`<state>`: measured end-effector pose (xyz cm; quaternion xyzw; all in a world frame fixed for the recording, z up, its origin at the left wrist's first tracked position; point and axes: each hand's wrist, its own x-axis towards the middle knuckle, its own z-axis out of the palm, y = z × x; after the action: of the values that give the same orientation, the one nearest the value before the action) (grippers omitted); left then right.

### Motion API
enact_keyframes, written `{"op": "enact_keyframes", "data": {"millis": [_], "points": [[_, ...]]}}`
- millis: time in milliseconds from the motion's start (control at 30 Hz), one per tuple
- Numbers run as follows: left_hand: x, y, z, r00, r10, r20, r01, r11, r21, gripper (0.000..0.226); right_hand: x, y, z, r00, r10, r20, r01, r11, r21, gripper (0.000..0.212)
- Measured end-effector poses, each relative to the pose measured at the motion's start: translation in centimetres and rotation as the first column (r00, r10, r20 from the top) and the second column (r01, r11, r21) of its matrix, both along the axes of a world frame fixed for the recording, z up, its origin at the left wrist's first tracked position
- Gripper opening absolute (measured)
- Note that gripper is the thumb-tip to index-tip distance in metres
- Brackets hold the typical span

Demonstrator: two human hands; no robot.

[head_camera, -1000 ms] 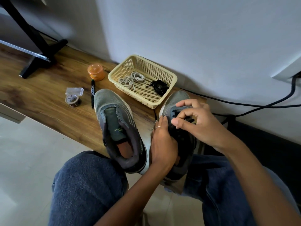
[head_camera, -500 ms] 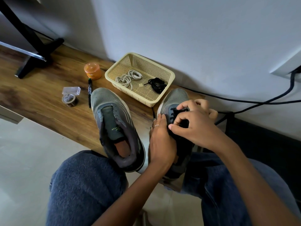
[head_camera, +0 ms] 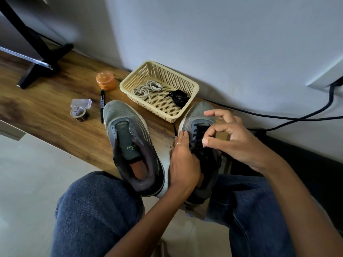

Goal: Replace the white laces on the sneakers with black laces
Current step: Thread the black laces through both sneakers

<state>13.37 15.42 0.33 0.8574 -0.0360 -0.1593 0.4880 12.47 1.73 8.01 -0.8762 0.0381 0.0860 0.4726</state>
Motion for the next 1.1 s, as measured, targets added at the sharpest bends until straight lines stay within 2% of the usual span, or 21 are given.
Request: {"op": "enact_keyframes", "data": {"millis": [67,167,267,333,400,467,567,600,667,733,833,933,967,1100], "points": [[0.0,0.0,0.1,1.0,0.001,-0.006,-0.001,1.0,0.009,0.069,0.0,-0.7,-0.2,0.999,-0.027,-0.028,0.027,1.0,-0.008,0.006],[0.0,-0.1,0.2,1.0,0.011,-0.011,-0.011,1.0,-0.003,0.07,0.1,-1.7,-0.5,0.997,-0.07,-0.043,0.071,0.997,0.036,0.012],[0.0,0.0,0.3,0.997,0.036,-0.069,-0.039,0.999,-0.037,0.079,0.3,-2.7,-0.4,0.96,-0.281,0.014,0.28,0.959,0.029,0.028],[0.1,0.0,-0.1,0.997,0.034,-0.067,-0.037,0.998,-0.051,0.079,0.3,-2.8,-0.3,0.906,-0.422,0.014,0.422,0.906,0.0,0.025],[0.2,0.0,-0.6,0.998,0.031,-0.048,-0.034,0.998,-0.061,0.078,0.3,-2.4,-0.3,0.881,-0.473,-0.015,0.473,0.881,-0.012,0.021],[0.2,0.0,-1.0,0.999,0.029,-0.036,-0.031,0.998,-0.063,0.074,0.4,-1.6,-0.4,0.908,-0.419,0.017,0.419,0.904,-0.082,0.023],[0.1,-0.1,-1.1,1.0,0.017,0.022,-0.016,0.999,-0.047,0.063,0.7,0.6,-0.9,0.964,-0.26,0.061,0.266,0.926,-0.268,0.043],[0.1,-0.1,-1.0,0.999,0.015,0.033,-0.014,0.999,-0.046,0.055,0.8,1.7,-1.1,0.972,-0.219,0.089,0.236,0.906,-0.35,0.048],[0.0,-0.1,-0.9,0.996,0.029,0.085,-0.024,0.998,-0.059,0.025,0.8,4.0,-1.0,0.977,-0.147,0.153,0.205,0.841,-0.5,0.058],[-0.1,-0.1,-0.8,0.989,0.031,0.147,-0.019,0.997,-0.078,0.007,0.7,5.3,-1.2,0.977,-0.113,0.18,0.199,0.782,-0.59,0.056],[0.0,-0.1,-0.6,0.986,-0.008,0.169,0.017,0.998,-0.056,0.013,0.9,5.5,-1.3,0.973,-0.164,0.165,0.232,0.744,-0.626,0.042],[-0.1,-0.1,-0.5,0.992,-0.078,0.1,0.074,0.996,0.044,0.046,1.0,5.2,-1.3,0.973,-0.195,0.122,0.227,0.735,-0.639,0.034],[-0.1,-0.1,-0.6,0.992,-0.082,0.095,0.078,0.996,0.043,0.05,1.0,5.1,-1.2,0.975,-0.194,0.104,0.215,0.739,-0.638,0.031],[-0.1,-0.1,-0.8,0.994,-0.057,0.09,0.056,0.998,0.021,0.045,0.9,4.6,-1.2,0.985,-0.152,0.078,0.168,0.779,-0.605,0.022]]}}
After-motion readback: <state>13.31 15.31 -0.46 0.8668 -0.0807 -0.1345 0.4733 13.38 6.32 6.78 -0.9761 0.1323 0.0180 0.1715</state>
